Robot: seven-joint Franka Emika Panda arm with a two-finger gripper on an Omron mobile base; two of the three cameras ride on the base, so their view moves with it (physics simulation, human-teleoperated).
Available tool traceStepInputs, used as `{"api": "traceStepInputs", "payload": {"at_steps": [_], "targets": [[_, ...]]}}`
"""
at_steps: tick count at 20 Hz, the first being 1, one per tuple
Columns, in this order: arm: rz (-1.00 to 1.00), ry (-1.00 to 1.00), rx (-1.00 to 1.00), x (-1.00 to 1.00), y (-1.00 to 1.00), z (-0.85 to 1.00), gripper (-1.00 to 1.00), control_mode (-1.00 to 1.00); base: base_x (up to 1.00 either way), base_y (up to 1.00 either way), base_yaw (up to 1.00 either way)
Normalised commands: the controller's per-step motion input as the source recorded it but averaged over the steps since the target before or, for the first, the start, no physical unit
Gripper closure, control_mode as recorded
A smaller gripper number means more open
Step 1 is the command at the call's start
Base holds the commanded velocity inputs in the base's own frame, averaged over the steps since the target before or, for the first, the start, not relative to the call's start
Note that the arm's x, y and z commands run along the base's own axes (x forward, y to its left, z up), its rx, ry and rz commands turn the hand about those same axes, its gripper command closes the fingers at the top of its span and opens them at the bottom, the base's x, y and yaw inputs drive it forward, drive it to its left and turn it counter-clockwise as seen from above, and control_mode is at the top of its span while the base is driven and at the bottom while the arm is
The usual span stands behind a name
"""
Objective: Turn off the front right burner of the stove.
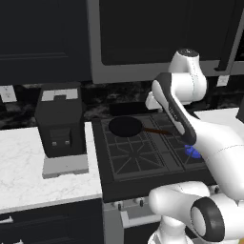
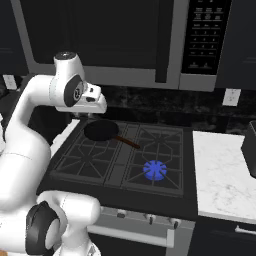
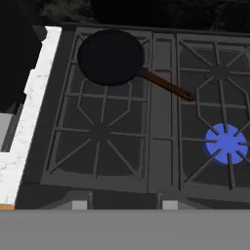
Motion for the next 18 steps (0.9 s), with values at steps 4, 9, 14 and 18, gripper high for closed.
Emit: {"api": "traceStepInputs", "payload": {"at_steps": [4, 9, 14, 18], "targets": [[-0.08, -0.01, 0.14, -0.39, -0.56, -0.18, -1.00, -1.00, 0.00, 0.00, 0.00], [-0.18, -0.04, 0.27, -0.70, -1.00, -0.45, -1.00, -1.00, 0.00, 0.00, 0.00], [-0.21, -0.07, 0.31, -0.89, -1.00, -0.58, -1.00, -1.00, 0.00, 0.00, 0.00], [-0.19, -0.12, 0.29, -0.95, -1.00, -0.75, -1.00, -1.00, 0.00, 0.00, 0.00]]}}
